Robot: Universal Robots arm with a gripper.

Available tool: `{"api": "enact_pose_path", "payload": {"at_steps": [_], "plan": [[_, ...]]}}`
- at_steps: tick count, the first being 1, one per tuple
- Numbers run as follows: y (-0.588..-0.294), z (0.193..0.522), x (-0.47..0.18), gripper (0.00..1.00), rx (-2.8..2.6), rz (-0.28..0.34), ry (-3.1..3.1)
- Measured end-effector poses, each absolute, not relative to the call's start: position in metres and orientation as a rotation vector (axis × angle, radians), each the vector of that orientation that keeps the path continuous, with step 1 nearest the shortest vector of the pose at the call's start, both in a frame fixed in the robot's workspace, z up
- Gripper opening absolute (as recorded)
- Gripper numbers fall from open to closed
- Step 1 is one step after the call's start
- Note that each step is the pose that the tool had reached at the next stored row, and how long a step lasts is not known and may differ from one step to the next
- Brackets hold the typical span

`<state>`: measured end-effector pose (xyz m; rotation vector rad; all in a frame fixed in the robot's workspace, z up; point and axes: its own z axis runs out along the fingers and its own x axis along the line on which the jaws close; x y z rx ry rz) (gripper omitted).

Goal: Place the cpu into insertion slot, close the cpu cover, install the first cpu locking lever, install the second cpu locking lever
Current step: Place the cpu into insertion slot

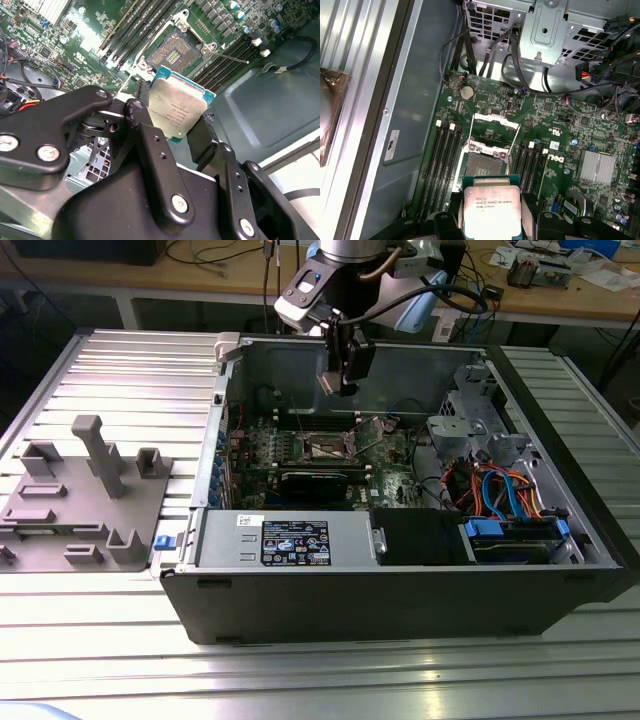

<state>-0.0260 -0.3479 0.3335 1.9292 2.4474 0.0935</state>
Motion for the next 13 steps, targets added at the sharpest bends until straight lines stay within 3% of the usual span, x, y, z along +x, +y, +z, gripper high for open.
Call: {"api": "enact_pose_path", "payload": {"at_steps": [13], "plan": [[-0.3479, 0.333, -0.026, 0.55, 2.041, 0.087, 2.349]]}}
